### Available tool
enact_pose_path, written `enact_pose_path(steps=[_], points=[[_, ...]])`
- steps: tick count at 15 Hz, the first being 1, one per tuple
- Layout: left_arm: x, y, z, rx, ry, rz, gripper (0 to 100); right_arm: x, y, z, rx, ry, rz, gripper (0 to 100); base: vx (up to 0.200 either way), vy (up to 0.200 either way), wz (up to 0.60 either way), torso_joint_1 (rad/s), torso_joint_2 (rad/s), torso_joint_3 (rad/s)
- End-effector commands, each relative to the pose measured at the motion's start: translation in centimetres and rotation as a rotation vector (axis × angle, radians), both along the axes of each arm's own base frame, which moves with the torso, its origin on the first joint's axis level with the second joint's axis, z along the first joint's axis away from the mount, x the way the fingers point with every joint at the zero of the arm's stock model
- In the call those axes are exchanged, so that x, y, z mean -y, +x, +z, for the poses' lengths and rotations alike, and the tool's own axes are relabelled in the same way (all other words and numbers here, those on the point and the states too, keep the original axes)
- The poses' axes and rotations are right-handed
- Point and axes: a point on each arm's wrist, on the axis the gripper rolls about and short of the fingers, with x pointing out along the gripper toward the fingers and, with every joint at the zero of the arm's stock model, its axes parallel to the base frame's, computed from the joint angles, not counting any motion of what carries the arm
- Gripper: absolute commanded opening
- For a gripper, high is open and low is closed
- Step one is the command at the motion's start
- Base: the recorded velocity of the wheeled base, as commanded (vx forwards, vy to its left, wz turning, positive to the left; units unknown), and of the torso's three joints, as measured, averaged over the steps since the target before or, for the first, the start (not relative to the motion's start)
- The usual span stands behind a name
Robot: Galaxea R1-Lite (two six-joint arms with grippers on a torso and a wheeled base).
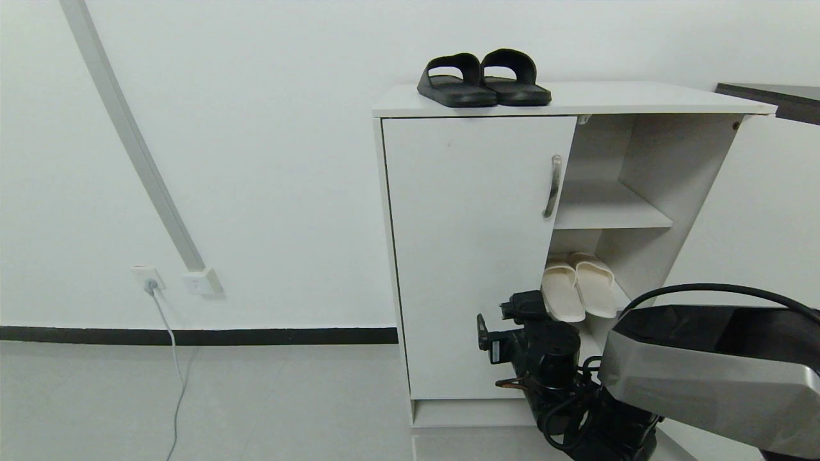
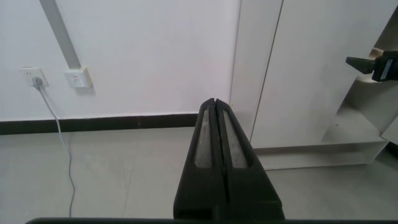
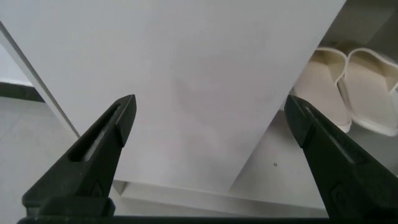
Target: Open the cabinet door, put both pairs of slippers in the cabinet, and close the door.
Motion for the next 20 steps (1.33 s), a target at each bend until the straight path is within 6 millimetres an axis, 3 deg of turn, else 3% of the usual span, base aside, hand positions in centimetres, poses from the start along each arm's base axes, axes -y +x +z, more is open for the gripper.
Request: enact_pose_path(steps=[1,6,20], points=[[0.00,0.00,0.00,0.000,0.001,0.000,0,-0.01,-0.02,0.06,0.008,0.006,0.003,100,0.000,0.000,0.00,0.000,0.00,0.000],[0.00,0.00,0.00,0.000,-0.001,0.000,0,0.05,-0.12,-0.04,0.008,-0.001,0.016,100,0.000,0.000,0.00,0.002,-0.03,-0.030],[0.00,0.00,0.00,0.000,0.001,0.000,0,0.16,-0.51,0.05,0.010,-0.010,0.021,100,0.000,0.000,0.00,0.105,-0.43,-0.327]])
